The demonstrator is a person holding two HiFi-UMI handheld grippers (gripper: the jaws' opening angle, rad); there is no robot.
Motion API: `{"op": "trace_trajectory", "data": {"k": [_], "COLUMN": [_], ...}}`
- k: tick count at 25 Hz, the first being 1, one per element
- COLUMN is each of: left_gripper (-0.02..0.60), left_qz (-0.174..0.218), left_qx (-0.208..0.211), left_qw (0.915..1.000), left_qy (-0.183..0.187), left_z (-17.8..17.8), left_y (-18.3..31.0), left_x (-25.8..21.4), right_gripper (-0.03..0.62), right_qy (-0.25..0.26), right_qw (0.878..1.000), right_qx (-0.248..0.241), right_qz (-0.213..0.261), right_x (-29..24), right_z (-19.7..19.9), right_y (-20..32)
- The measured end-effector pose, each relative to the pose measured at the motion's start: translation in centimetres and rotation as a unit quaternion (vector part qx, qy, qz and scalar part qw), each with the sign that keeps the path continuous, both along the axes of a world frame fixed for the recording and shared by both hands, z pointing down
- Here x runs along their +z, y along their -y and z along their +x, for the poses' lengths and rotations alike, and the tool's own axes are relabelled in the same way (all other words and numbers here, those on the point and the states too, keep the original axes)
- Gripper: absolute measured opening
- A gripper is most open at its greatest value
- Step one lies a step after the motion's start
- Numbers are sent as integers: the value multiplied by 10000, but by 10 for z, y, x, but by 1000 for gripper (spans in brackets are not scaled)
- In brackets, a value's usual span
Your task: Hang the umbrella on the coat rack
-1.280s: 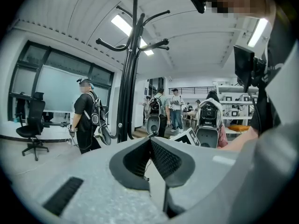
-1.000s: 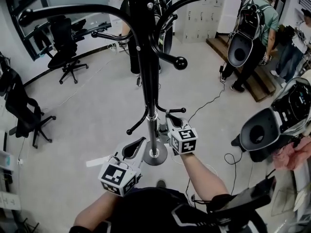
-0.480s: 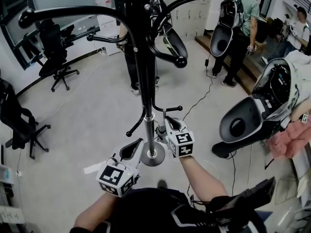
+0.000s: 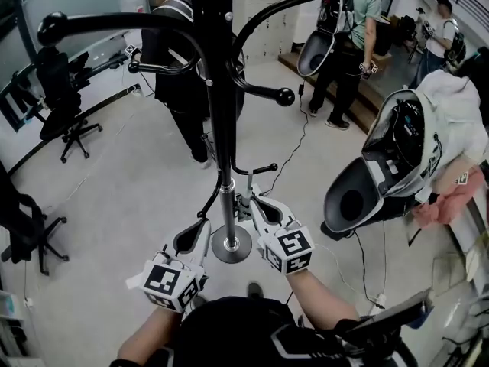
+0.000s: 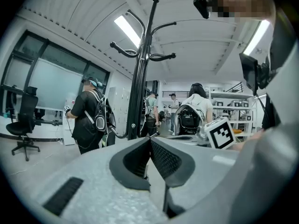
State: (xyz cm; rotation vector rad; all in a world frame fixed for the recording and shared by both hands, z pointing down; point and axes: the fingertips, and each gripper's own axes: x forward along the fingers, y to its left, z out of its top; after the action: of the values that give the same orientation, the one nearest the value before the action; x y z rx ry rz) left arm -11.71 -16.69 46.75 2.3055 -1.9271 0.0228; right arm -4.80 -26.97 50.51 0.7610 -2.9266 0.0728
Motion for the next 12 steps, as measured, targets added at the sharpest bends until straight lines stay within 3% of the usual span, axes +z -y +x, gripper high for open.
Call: {"op": "trace_trajectory", "data": {"k": [8,12], "left_gripper": [12,12], "left_qz": [247,389], "left_qx": [-166,-242], "left_qw": [9994,9989], "left_qy": [-159,-119], "left_z": [-23,-39], "left_y": [12,-3], "left_x": [-59,-60], "right_gripper": [8,8], "right_qy": [173,215], "right_qw": [9997,9994], "right_qx": [-185,-242], "right_qz": [54,98], "right_x": [-86,-94], "right_z": [1,-7], "right_y": [-18,-37]}}
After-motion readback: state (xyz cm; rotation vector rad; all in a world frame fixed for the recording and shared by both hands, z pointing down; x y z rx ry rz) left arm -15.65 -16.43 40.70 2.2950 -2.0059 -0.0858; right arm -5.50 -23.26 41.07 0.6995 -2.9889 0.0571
